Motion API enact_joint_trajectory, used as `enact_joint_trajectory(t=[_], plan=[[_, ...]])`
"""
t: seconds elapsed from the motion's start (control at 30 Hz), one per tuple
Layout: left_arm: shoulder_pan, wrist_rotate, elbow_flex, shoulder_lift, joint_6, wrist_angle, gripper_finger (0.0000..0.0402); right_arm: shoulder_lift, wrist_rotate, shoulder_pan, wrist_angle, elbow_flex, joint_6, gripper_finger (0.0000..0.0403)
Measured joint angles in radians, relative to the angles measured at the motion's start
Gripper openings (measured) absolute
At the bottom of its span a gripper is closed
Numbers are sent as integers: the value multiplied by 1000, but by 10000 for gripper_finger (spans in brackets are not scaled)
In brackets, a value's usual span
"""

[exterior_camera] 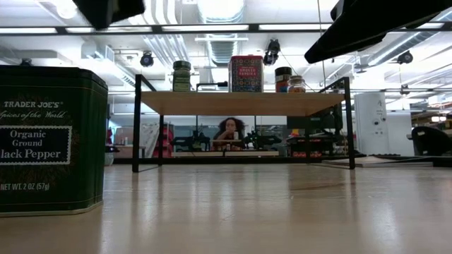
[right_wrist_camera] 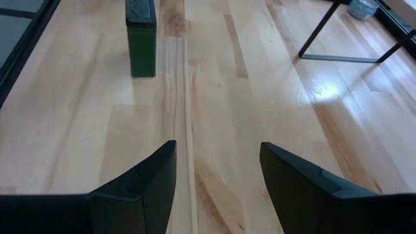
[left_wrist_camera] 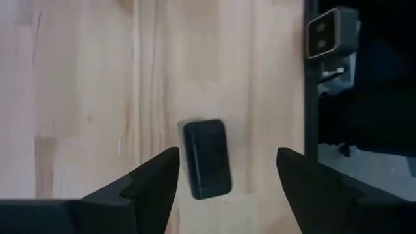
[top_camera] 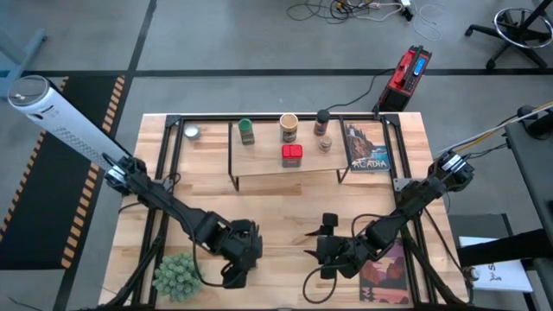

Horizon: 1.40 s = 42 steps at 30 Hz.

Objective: Shelf spices
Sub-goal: Put the black seasoning can on the shelf

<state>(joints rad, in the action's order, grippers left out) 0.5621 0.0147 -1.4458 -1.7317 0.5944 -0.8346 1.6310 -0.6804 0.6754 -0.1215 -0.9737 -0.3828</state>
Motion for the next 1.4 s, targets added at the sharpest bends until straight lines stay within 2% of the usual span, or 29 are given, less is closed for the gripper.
enact_joint_trajectory(t=[0.4,0.73,0.87,1.03,1.4], plan=[[0,27,100,-6,96,89,279,0,0,0,-1,0,-9,199],[15,21,62,-101,45,86,280,0,1,0,-2,0,-10,199],[18,21,30,-140,34,22,283,0,1,0,-3,0,-10,199],[20,20,8,-162,31,-27,277,0,1,0,-3,0,-10,199],[19,19,8,-201,23,-23,250,0,1,0,-3,0,-10,199]])
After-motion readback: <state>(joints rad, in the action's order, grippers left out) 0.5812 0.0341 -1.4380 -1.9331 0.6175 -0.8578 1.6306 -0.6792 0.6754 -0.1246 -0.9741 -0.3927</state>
